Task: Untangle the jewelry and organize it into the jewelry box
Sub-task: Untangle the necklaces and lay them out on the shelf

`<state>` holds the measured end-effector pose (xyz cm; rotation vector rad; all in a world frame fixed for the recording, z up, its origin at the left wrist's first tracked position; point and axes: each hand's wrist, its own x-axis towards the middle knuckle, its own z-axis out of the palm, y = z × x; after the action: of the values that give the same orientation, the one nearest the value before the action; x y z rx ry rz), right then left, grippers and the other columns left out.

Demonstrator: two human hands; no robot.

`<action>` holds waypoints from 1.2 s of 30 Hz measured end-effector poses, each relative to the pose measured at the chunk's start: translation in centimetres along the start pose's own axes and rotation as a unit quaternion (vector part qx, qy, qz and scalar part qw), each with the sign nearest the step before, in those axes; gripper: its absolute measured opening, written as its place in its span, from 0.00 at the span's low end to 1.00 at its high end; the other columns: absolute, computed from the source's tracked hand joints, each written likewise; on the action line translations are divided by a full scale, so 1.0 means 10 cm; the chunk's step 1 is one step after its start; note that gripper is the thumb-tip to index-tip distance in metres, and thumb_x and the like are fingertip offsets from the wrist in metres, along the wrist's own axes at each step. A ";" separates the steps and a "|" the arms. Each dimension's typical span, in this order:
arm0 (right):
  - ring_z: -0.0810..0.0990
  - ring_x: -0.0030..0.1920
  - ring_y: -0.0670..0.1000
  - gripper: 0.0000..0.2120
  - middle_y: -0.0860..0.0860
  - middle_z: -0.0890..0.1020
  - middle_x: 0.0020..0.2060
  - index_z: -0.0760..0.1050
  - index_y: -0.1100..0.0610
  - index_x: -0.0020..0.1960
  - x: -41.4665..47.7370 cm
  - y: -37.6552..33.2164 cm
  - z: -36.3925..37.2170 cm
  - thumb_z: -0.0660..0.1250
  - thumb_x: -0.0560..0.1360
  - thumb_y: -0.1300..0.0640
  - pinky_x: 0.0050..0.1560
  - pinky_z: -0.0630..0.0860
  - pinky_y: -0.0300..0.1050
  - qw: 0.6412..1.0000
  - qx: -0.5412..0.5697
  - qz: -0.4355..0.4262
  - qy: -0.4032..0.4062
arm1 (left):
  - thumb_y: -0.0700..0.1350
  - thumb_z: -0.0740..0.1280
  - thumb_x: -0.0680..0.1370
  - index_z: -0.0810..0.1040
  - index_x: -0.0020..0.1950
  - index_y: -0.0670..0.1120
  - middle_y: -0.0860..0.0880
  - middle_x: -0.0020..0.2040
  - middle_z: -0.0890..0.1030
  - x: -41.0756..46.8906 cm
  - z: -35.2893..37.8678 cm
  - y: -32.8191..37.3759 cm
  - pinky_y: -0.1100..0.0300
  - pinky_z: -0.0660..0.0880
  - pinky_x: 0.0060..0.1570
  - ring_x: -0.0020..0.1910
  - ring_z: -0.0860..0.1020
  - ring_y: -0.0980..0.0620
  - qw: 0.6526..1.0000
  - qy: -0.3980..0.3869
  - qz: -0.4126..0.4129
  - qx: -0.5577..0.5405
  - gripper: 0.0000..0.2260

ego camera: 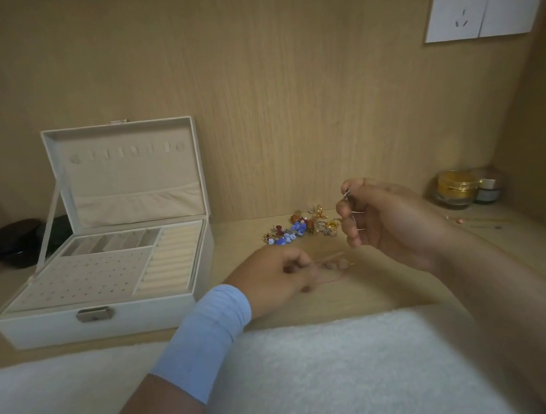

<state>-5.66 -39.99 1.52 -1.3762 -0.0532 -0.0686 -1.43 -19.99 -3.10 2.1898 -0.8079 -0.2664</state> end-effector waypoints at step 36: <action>0.77 0.32 0.40 0.02 0.45 0.84 0.33 0.83 0.50 0.40 -0.16 0.19 0.11 0.72 0.68 0.54 0.41 0.78 0.41 0.754 -0.627 0.096 -0.171 | 0.47 0.75 0.72 0.85 0.42 0.56 0.61 0.37 0.80 -0.13 -0.32 -0.04 0.72 0.69 0.41 0.38 0.77 0.64 0.976 -0.062 -0.065 0.198 0.03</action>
<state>-7.08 -38.50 -0.26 -2.7370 -0.1969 0.4047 -0.87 -17.05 -1.29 2.6268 -0.8431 -0.3319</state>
